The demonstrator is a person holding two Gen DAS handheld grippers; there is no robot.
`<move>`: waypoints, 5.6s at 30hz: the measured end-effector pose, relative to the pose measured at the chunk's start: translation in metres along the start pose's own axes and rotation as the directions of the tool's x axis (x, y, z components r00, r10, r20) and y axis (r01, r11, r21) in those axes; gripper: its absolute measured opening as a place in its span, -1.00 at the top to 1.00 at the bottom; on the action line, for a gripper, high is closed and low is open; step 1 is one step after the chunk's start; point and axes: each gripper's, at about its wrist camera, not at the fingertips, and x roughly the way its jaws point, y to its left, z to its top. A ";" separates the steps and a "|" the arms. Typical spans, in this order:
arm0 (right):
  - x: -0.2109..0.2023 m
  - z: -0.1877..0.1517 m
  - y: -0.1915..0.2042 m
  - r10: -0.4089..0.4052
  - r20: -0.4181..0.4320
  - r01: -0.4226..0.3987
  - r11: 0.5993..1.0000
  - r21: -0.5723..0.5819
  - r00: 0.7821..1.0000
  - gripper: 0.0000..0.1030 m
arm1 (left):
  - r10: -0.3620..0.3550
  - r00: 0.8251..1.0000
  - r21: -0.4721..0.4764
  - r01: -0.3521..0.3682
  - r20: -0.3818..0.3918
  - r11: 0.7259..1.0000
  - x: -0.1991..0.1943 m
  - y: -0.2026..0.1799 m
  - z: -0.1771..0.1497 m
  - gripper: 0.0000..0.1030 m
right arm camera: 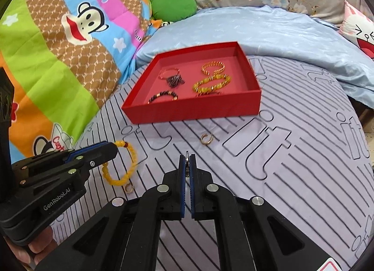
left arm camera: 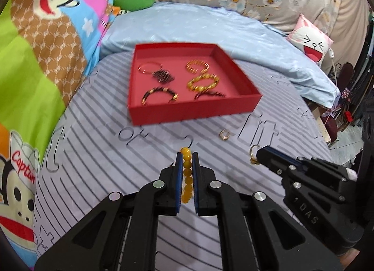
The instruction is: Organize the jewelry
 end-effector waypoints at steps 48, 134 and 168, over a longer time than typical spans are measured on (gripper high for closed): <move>0.128 0.129 -0.044 -0.151 -0.003 0.151 0.988 0.040 0.989 0.45 | 0.099 0.995 -0.069 -0.098 0.008 0.993 0.127 0.046 0.136 0.73; 0.040 -0.026 -0.018 -0.100 -0.109 0.102 0.995 0.012 0.989 0.43 | 0.046 0.989 -0.066 -0.056 -0.142 0.996 0.052 0.027 -0.054 0.71; 0.071 0.014 -0.016 -0.075 -0.081 0.075 0.997 -0.002 0.994 0.70 | 0.028 0.991 -0.094 -0.041 -0.134 0.995 0.062 0.037 -0.028 0.95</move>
